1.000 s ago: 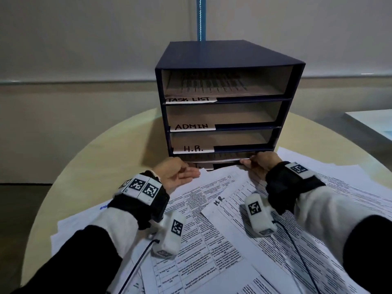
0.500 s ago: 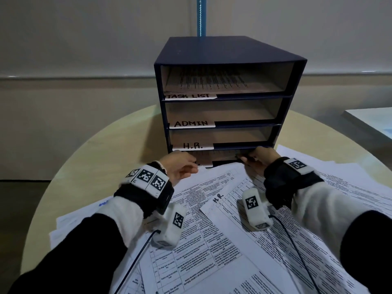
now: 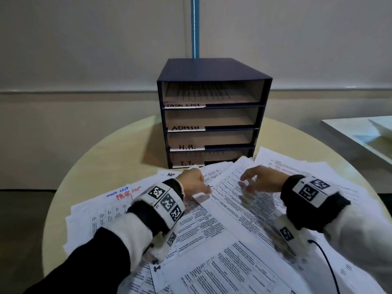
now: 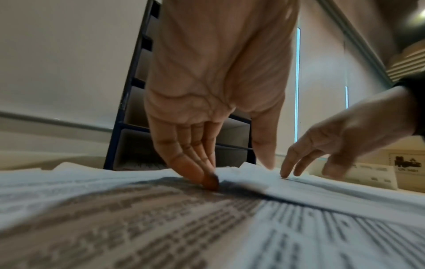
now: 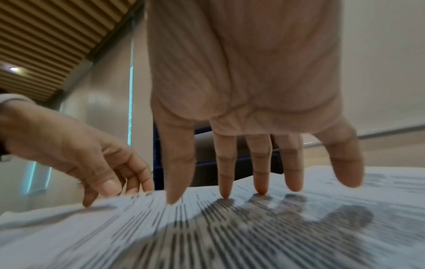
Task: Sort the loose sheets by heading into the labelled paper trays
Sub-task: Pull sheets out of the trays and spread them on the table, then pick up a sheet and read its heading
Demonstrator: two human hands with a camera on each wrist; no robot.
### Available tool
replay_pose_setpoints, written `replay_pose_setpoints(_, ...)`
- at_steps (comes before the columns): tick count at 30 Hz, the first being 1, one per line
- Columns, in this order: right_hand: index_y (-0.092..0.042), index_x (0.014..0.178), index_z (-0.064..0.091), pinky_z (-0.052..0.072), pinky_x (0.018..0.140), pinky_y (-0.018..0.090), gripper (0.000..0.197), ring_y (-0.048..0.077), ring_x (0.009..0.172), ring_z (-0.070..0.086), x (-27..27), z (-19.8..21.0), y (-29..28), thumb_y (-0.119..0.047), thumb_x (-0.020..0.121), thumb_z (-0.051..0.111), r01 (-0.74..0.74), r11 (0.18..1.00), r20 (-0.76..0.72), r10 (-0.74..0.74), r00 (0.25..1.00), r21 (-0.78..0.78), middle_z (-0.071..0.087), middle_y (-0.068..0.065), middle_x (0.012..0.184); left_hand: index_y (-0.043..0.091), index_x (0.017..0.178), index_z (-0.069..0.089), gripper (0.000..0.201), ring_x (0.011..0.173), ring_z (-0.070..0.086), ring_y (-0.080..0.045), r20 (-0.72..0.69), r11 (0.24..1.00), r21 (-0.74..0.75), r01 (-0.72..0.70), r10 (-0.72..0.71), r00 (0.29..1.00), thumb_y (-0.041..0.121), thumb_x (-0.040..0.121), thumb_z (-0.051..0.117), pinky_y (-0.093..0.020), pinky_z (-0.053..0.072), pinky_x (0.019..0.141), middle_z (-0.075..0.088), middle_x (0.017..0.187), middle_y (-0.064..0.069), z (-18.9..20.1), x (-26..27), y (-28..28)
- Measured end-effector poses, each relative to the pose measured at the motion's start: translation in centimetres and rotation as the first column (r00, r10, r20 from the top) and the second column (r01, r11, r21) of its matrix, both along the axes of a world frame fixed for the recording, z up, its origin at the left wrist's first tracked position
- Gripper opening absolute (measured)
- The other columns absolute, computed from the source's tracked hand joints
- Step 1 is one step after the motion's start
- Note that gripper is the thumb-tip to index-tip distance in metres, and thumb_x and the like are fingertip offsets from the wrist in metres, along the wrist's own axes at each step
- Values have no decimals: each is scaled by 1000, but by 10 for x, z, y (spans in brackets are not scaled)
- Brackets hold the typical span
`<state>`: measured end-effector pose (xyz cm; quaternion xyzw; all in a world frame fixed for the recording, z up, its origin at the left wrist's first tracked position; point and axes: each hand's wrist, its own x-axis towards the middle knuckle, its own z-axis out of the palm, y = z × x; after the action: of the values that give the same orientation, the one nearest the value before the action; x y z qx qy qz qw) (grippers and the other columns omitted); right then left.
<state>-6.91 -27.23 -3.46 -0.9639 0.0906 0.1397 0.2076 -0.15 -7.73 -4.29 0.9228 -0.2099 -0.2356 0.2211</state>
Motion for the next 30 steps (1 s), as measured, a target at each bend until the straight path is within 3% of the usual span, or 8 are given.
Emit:
replay_pose_setpoints(5, -26, 131, 43, 35, 106, 36, 64, 26, 126, 38, -27, -11, 8, -35, 75, 73, -71, 995, -105, 63, 993, -75, 38, 5, 136, 9, 103, 43, 30, 65, 55, -20, -162, 1000, -8, 18, -19, 987, 13, 84, 66, -26, 44, 58, 57, 88, -9, -2, -16, -3)
replay_pose_setpoints(10, -24, 134, 38, 36, 106, 41, 70, 27, 128, 34, -31, -17, 13, -34, 74, 74, -78, 996, -78, 74, 994, -47, 36, 5, 136, 15, 137, 36, 46, 39, 50, 1, -77, 991, -31, 128, -130, 989, 16, 94, 53, -9, 38, 43, 52, 67, 3, 2, -16, 4)
replay_pose_setpoints(17, -10, 147, 5, 34, 106, 37, 111, 32, 129, 37, -34, -11, -12, -31, 68, 80, 239, 964, 65, -247, 967, 118, 34, 17, 144, -1, 113, 59, 27, 43, 43, -2, -88, 967, 51, 250, -245, 966, 17, 95, 51, -13, 41, 46, 45, 59, 2, 13, 1, 35)
replay_pose_setpoints(21, -3, 127, 49, 44, 100, 41, 59, 31, 107, 59, -38, -10, -19, -12, 75, 74, 273, 851, -95, -258, 962, 448, 62, 14, 119, 15, 71, 58, 24, 53, 42, -9, -51, 969, -43, 242, -244, 968, 19, 94, 52, -18, 42, 52, 43, 61, 0, 20, 11, 52)
replay_pose_setpoints(24, 4, 92, 64, 49, 91, 54, 13, 37, 89, 64, -36, -14, -16, -1, 79, 66, 282, 738, -99, -282, 954, 613, 67, 24, 98, 14, 85, 62, 11, 68, 52, -16, 14, 950, -312, 6, -2, 1000, 18, 92, 55, -23, 43, 62, 58, 77, -3, 13, 15, 53)
replay_pose_setpoints(26, 6, 91, 61, 54, 82, 46, 8, 33, 78, 62, -31, -13, -11, 3, 83, 60, 294, 660, -48, -364, 930, 691, 65, 22, 88, 10, 96, 63, 10, 79, 61, -20, -189, 753, -595, -281, 209, 960, 15, 88, 59, -26, 51, 67, 65, 94, -7, 10, 15, 53)
replay_pose_setpoints(28, 8, 90, 59, 54, 70, 36, 6, 28, 70, 58, -23, -8, -7, 7, 86, 56, 269, 552, 32, -474, 880, 790, 62, 22, 82, 6, 108, 61, 31, 79, 68, -17, -450, 589, -683, -432, 127, 884, 18, 80, 65, -24, 57, 65, 68, 103, -9, 12, 11, 56)
replay_pose_setpoints(30, 11, 93, 59, 52, 79, 43, 9, 30, 77, 57, -14, 1, -4, 7, 87, 53, 206, 479, 98, -535, 839, 853, 62, 28, 91, 5, 115, 58, 53, 89, 69, -19, -484, 648, -663, -375, 12, 875, 24, 67, 70, -30, 58, 75, 68, 109, -10, 17, 7, 55)
